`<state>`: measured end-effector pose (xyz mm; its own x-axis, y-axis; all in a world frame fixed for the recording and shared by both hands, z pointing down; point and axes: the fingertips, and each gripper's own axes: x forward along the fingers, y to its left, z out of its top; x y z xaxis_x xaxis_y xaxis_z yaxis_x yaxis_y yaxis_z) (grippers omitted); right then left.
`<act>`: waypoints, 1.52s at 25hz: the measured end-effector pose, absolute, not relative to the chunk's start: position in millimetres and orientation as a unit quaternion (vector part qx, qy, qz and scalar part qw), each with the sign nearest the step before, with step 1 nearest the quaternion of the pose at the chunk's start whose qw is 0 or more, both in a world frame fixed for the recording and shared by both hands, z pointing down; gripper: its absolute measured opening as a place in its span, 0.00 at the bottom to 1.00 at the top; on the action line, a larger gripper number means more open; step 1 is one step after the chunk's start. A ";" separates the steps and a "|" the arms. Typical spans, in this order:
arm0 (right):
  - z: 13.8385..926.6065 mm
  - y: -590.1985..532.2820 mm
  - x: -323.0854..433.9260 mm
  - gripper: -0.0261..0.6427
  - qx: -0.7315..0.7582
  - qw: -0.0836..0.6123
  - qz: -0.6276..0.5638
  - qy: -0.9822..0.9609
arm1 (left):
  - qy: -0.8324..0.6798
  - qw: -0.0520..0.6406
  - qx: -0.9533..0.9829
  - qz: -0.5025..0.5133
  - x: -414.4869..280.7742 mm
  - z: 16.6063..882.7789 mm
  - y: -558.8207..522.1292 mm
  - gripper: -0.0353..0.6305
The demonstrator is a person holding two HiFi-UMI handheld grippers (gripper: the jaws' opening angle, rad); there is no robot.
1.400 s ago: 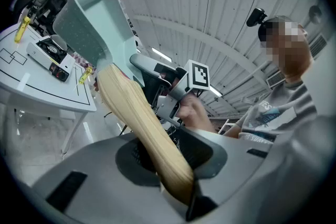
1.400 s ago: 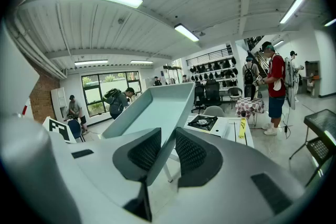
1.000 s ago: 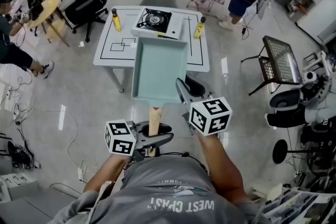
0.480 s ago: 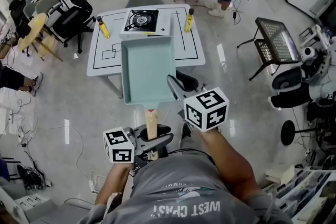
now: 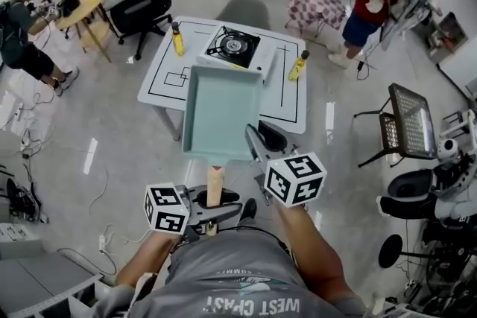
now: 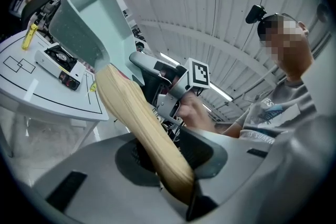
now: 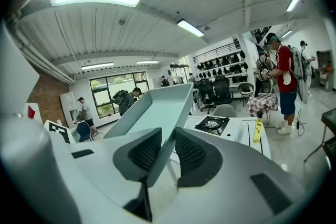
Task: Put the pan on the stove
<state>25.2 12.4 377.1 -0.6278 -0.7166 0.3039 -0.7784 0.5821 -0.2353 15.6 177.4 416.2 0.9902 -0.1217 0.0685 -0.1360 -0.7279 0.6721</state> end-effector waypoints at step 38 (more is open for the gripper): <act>383.2 -119.1 118.5 0.17 0.319 0.057 0.197 -0.925 | -0.186 0.368 0.911 0.000 144.5 426.7 44.4 0.21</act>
<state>118.5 -119.1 383.2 -0.7903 -0.5675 0.2310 -0.6123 0.7189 -0.3289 144.5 44.4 426.7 0.9311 -0.3382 0.1369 -0.3385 -0.6609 0.6698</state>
